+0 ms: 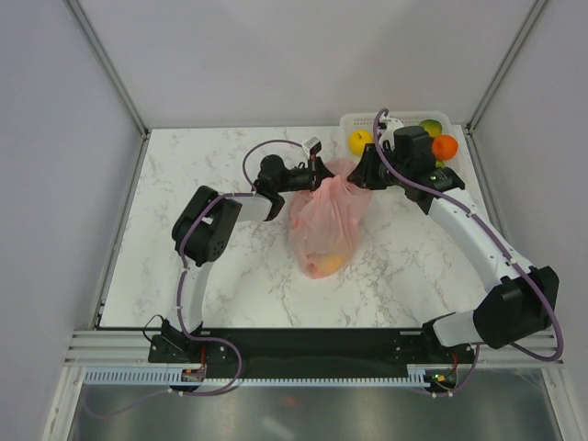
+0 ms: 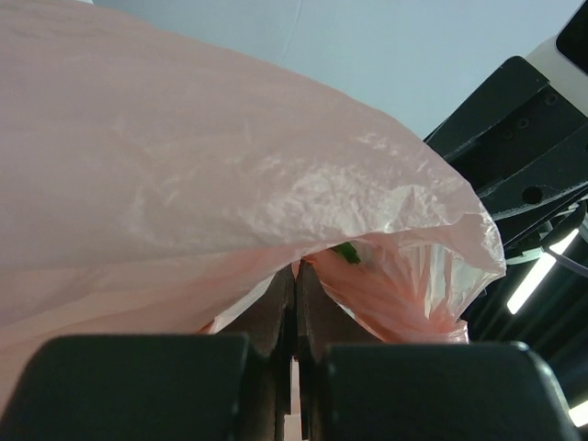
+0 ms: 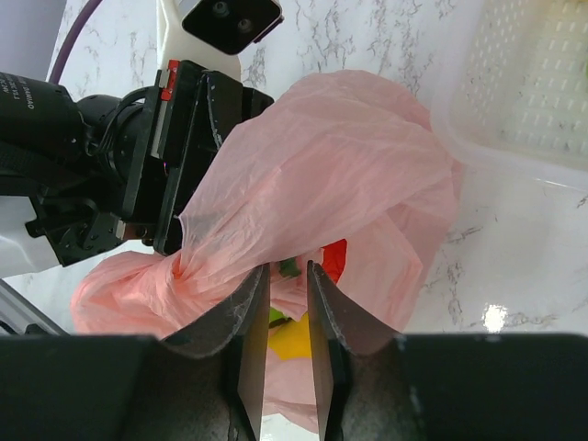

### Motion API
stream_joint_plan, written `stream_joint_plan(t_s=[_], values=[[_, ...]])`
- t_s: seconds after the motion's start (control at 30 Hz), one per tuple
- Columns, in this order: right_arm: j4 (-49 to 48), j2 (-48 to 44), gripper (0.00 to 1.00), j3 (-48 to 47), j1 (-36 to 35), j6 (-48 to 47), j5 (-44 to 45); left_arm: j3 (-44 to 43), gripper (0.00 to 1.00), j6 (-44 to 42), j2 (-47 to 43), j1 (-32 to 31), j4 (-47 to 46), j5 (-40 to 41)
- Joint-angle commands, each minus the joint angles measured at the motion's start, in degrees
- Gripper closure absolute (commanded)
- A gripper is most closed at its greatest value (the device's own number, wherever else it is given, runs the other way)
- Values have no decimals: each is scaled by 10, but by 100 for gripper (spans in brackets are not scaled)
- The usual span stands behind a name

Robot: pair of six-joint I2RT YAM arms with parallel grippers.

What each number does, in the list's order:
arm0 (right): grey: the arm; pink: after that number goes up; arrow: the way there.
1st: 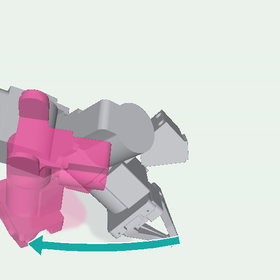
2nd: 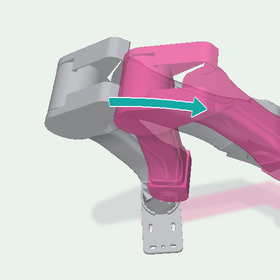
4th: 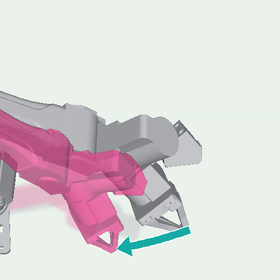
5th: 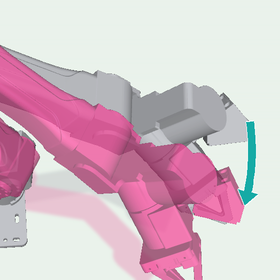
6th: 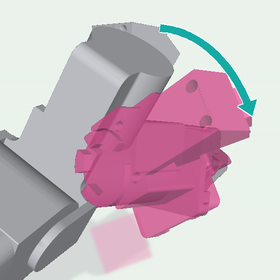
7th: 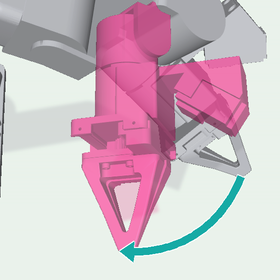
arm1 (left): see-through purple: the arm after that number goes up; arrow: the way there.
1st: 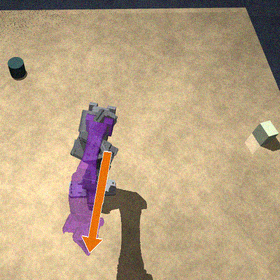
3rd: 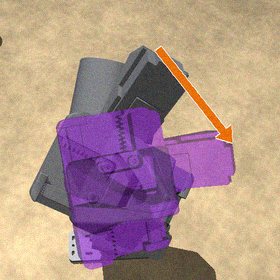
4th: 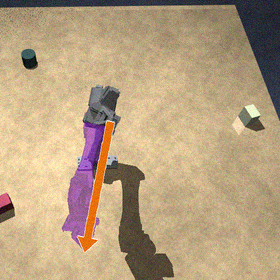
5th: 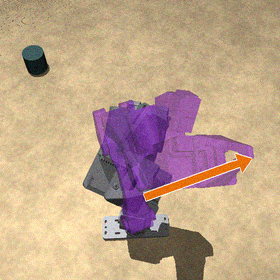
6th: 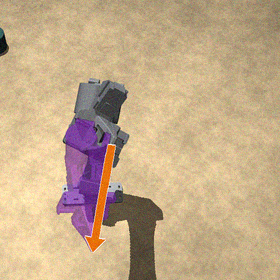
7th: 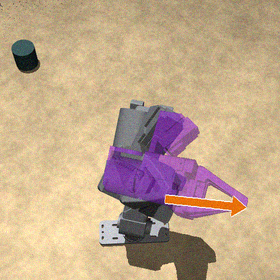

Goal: Place the fake fruits into the plastic bag and tie a complex knot
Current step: Tie the plastic bag at the center of the board.

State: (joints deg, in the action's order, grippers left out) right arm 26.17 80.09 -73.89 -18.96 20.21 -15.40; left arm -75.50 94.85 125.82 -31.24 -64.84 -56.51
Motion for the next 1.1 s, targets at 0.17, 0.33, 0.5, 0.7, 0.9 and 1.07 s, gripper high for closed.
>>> stream_joint_plan(t_s=[0.17, 0.33, 0.5, 0.7, 0.9, 1.07], values=[[-44, 18, 68, -8, 2, 3, -41, -39, 98, -24, -27, -7, -11, -34], [-43, 11, 60, -2, 1, 1, -39, -43, 98, -27, -28, -7, -11, -38], [-39, 0, 60, 8, 1, 1, -42, -48, 98, -26, -24, -7, -14, -38], [-32, -10, 59, 16, 1, 1, -44, -52, 98, -25, -24, -7, -13, -37], [-19, -24, 51, 21, 2, 4, -32, -54, 98, -23, -20, -6, -14, -30], [-12, -32, 53, 27, 1, 10, -20, -53, 98, -35, -22, -6, -2, -21]])
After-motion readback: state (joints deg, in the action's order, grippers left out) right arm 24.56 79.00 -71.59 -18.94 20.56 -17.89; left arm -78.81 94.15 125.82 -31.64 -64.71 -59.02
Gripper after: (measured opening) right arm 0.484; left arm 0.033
